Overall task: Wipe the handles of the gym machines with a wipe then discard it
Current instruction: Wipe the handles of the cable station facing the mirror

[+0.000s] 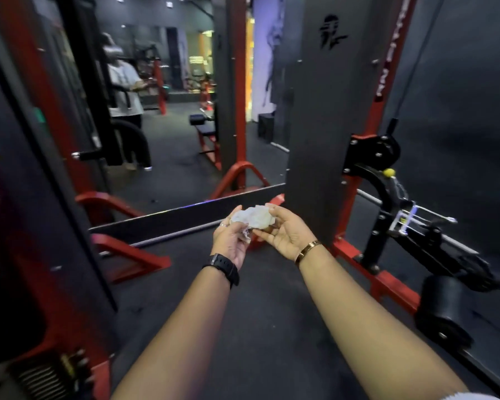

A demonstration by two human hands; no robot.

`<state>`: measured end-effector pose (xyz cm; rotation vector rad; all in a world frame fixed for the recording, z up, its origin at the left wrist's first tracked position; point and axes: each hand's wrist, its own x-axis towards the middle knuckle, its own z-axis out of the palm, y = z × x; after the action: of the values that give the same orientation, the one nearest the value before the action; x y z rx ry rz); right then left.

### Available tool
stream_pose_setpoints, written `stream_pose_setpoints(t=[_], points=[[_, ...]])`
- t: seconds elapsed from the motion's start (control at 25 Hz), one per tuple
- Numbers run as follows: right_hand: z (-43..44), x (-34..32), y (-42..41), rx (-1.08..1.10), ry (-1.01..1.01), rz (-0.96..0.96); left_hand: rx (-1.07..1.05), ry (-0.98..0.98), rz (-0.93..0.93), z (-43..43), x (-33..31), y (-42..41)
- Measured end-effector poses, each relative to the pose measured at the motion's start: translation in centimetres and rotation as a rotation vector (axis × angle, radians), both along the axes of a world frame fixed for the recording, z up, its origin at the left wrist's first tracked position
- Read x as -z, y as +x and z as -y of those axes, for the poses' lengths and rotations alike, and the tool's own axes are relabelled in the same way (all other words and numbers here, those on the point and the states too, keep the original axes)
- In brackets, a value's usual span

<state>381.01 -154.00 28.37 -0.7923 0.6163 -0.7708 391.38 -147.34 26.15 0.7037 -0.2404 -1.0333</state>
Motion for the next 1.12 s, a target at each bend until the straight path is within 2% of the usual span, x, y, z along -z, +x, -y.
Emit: stream_pose_setpoints(t=[0.2, 0.4, 0.84, 1.0, 1.12], points=[[-0.1, 0.4, 10.9, -0.252, -0.066, 0.007, -0.214, 0.051, 0.011, -1.5, 0.5, 9.4], [0.6, 0.3, 20.6, -0.353, -0.077, 0.041, -0.323, 0.019, 0.023, -1.4, -0.1, 18.2], [5.1, 1.1, 35.3, -0.353, -0.070, 0.039, -0.425, 0.051, 0.003, 2.8, 0.5, 31.4], [8.5, 1.5, 40.5, -0.329, -0.140, 0.102, -0.472, 0.056, 0.065, 6.6, 0.3, 36.0], [11.7, 0.7, 44.5, -0.336, -0.273, 0.048, -0.492, 0.007, 0.116, 10.3, -0.6, 39.3]])
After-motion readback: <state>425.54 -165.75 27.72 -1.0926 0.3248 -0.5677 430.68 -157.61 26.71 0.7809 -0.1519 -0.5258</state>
